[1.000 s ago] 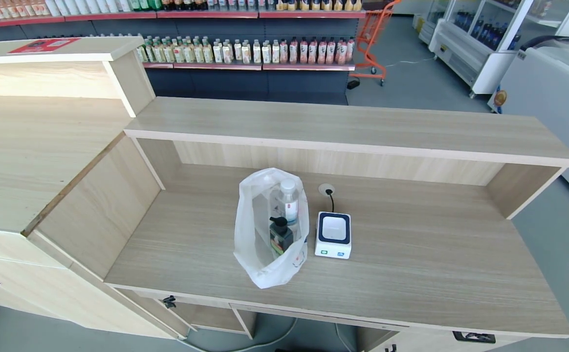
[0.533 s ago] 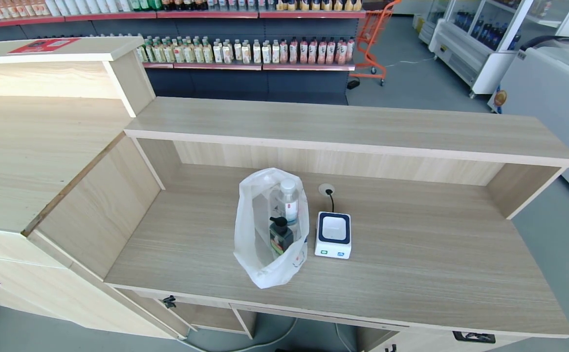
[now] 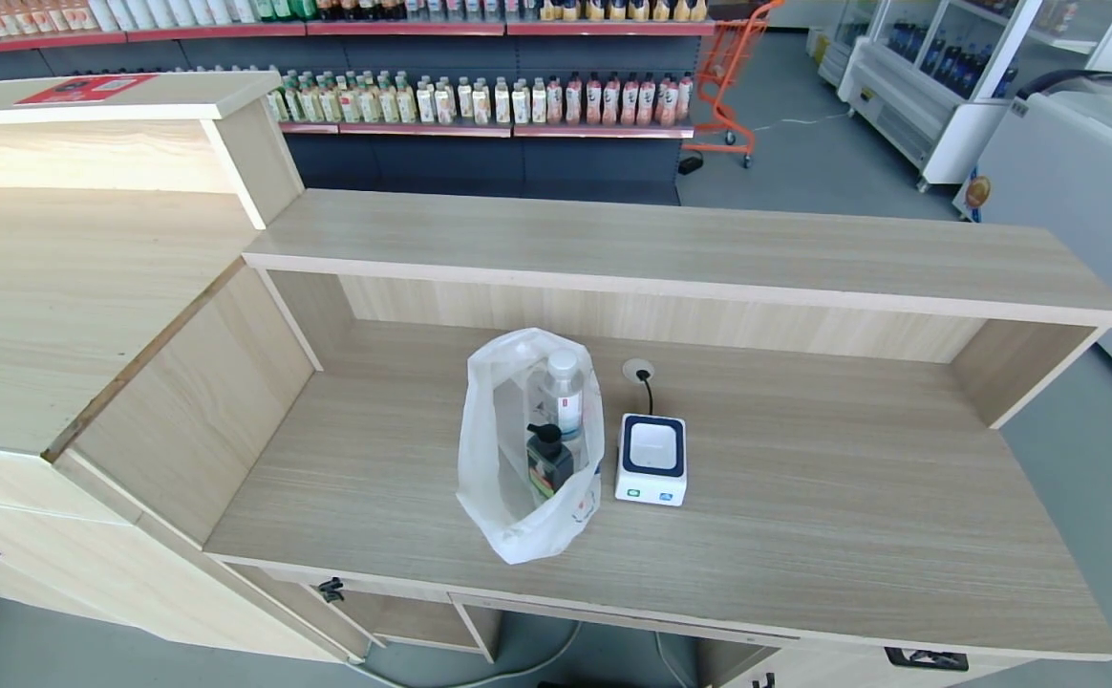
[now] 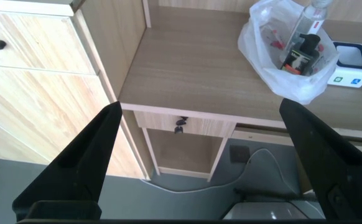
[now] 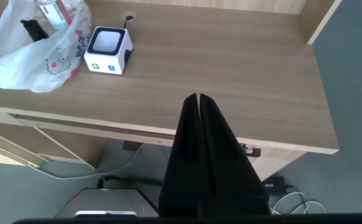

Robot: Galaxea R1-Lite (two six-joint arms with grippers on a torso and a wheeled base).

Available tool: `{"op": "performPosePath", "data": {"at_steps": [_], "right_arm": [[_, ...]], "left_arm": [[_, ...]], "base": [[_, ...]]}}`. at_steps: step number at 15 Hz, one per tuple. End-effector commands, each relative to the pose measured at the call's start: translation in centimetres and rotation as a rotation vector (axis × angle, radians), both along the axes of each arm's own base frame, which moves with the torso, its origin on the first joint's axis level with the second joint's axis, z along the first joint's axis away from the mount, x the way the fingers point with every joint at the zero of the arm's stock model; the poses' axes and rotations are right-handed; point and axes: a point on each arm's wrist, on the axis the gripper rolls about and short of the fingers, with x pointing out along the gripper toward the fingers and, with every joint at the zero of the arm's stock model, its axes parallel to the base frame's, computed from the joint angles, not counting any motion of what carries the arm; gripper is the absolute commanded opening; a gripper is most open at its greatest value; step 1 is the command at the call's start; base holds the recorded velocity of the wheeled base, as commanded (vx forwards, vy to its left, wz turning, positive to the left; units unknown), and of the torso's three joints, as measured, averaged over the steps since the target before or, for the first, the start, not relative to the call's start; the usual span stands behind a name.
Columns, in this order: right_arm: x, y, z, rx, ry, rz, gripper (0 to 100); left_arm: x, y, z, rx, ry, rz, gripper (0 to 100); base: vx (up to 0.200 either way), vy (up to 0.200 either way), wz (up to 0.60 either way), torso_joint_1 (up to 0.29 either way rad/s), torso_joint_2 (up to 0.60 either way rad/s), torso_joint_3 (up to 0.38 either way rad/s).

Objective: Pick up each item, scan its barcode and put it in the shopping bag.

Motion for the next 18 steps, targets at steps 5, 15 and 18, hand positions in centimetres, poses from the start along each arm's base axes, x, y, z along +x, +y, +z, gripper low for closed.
{"op": "performPosePath", "data": {"at_steps": [5, 15, 18], "right_arm": [[0.04, 0.00, -0.01, -0.007, 0.007, 0.001, 0], [0.04, 0.01, -0.01, -0.004, 0.007, 0.000, 0], [0.04, 0.00, -0.01, -0.004, 0.007, 0.001, 0]], "left_arm": [[0.03, -0.01, 0.01, 0.004, 0.003, -0.001, 100], [-0.01, -0.01, 0.00, 0.004, -0.001, -0.001, 100], [-0.01, -0.01, 0.00, 0.004, -0.001, -0.001, 100]], "base": [[0.000, -0.080, 0.00, 0.002, 0.00, 0.001], [0.000, -0.080, 0.00, 0.005, 0.00, 0.001], [0.200, 0.000, 0.00, 0.007, 0.00, -0.001]]}}
